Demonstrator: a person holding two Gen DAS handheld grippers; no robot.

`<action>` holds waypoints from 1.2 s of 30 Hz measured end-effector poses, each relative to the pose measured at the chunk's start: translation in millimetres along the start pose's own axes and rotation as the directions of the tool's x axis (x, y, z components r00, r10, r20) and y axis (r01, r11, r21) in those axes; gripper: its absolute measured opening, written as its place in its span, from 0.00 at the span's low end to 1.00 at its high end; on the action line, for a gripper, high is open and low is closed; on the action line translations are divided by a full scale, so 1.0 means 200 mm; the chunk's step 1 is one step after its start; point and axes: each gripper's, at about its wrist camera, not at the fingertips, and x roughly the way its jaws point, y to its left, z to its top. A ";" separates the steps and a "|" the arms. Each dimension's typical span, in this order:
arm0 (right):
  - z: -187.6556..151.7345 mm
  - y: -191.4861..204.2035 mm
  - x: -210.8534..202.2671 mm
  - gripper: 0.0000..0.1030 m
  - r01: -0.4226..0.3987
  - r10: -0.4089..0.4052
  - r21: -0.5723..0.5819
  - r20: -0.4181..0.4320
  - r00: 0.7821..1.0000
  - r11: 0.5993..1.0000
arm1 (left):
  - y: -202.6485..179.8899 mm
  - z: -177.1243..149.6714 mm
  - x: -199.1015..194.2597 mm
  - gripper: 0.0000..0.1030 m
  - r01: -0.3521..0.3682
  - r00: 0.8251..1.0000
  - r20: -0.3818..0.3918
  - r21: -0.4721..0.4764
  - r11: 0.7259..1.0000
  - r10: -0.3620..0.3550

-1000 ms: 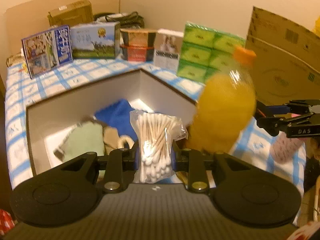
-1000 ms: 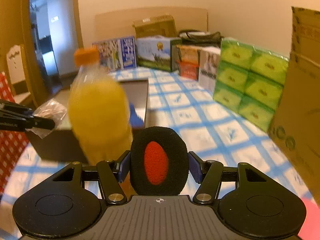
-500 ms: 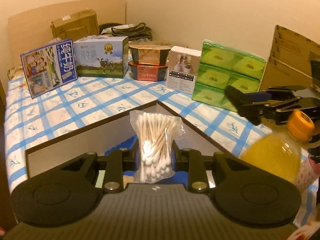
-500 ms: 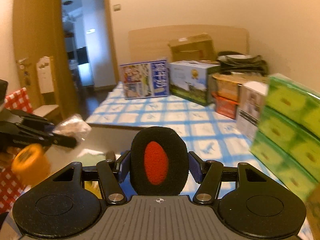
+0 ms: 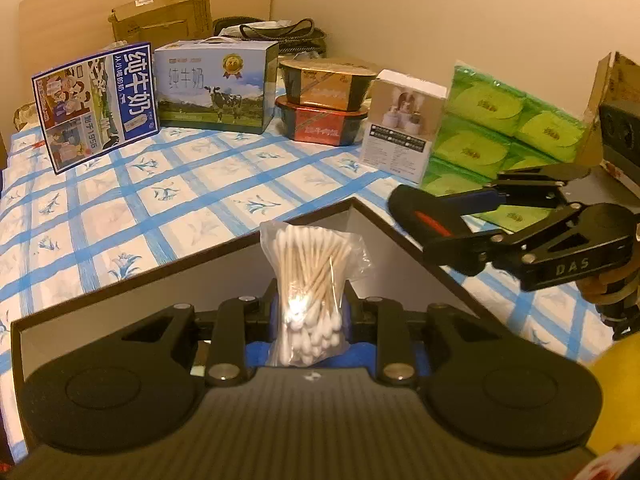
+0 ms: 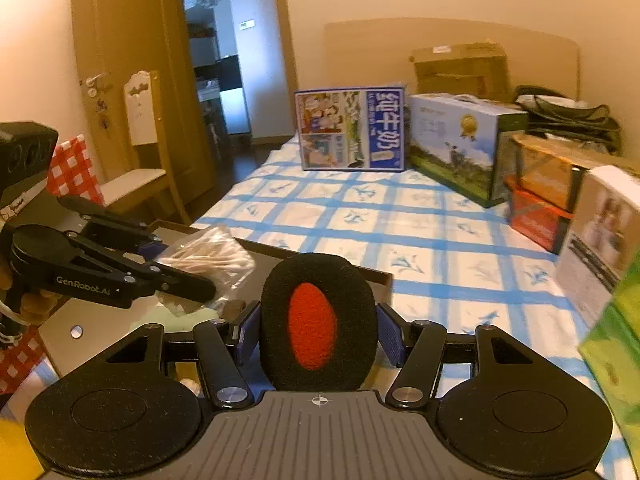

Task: Organize soft objects
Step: 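Lower the pad and swab bag into the box and open both grippers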

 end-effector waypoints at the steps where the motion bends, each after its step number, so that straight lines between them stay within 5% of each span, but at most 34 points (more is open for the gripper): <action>1: 0.01 0.00 0.03 0.58 -0.004 0.004 -0.006 -0.006 1.000 1.000 | 0.01 0.00 0.01 0.24 -0.005 1.000 -0.002 0.001 1.000 0.005; 11: 0.02 0.02 0.19 0.64 -0.040 0.040 0.005 0.012 0.999 0.999 | 0.05 -0.02 0.11 0.24 -0.031 0.999 -0.030 -0.010 0.999 0.031; 23: 0.00 -0.02 0.18 0.65 0.010 -0.010 0.033 0.011 1.000 0.999 | 0.04 -0.02 0.15 0.26 -0.033 0.999 -0.030 -0.012 0.999 0.033; 25: -0.02 -0.02 0.17 0.65 0.019 -0.019 0.025 0.004 1.000 1.000 | 0.03 0.00 0.16 0.37 -0.040 0.999 -0.013 -0.010 0.999 0.040; 27: -0.03 -0.02 0.16 0.65 0.019 -0.019 0.027 0.002 1.000 0.999 | 0.02 0.01 0.16 0.60 -0.059 0.998 0.010 -0.003 0.998 0.059; 36: -0.06 -0.01 0.09 0.65 0.028 -0.029 0.045 0.011 1.000 0.999 | 0.01 0.02 0.10 0.64 -0.071 0.997 0.004 0.006 0.997 0.071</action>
